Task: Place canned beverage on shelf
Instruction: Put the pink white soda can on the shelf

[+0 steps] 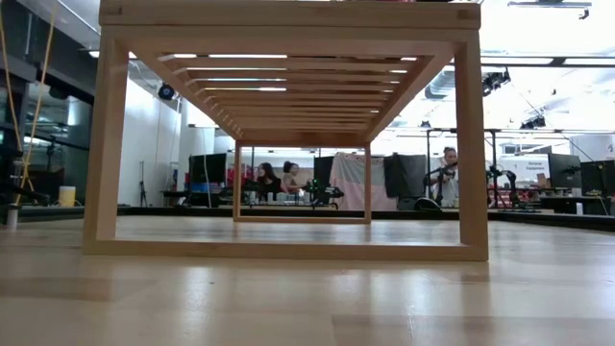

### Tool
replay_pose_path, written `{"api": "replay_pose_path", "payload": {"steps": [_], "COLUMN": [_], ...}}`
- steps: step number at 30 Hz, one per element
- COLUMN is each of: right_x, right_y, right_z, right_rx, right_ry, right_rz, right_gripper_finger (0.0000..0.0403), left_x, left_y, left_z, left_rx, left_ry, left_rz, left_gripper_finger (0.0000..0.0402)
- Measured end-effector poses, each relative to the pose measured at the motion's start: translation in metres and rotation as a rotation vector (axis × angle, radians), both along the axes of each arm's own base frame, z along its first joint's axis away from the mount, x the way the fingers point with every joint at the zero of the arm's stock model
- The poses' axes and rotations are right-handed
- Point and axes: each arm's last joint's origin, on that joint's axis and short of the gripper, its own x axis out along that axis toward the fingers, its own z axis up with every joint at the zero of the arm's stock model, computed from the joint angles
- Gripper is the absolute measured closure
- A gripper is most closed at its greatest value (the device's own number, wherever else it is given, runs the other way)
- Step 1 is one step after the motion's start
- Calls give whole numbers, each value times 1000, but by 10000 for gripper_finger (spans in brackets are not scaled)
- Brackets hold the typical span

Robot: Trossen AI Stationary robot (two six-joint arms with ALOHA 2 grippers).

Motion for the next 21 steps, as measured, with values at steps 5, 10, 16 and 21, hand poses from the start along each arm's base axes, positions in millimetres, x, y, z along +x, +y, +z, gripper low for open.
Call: {"api": "replay_pose_path", "payload": {"steps": [5,10,16,21], "right_x": [0,0,0,0], "right_y": [0,0,1,1], "right_z": [0,0,0,0], "right_rx": [6,8,23,33], "right_ry": [-5,-4,-3,-7], "right_rz": [-4,-1,18,13], "right_gripper_finger": [64,64,64,64], "left_x": [23,32,21,31], "left_y": [-12,-19,-6,-3], "left_z": [-12,-23,-26,-33], "left_rx": [433,300,-239,-521], "left_ry": [186,208,309,453], "left_rz": [107,-2,-115,-251], "left_gripper_finger": [127,127,127,127]}}
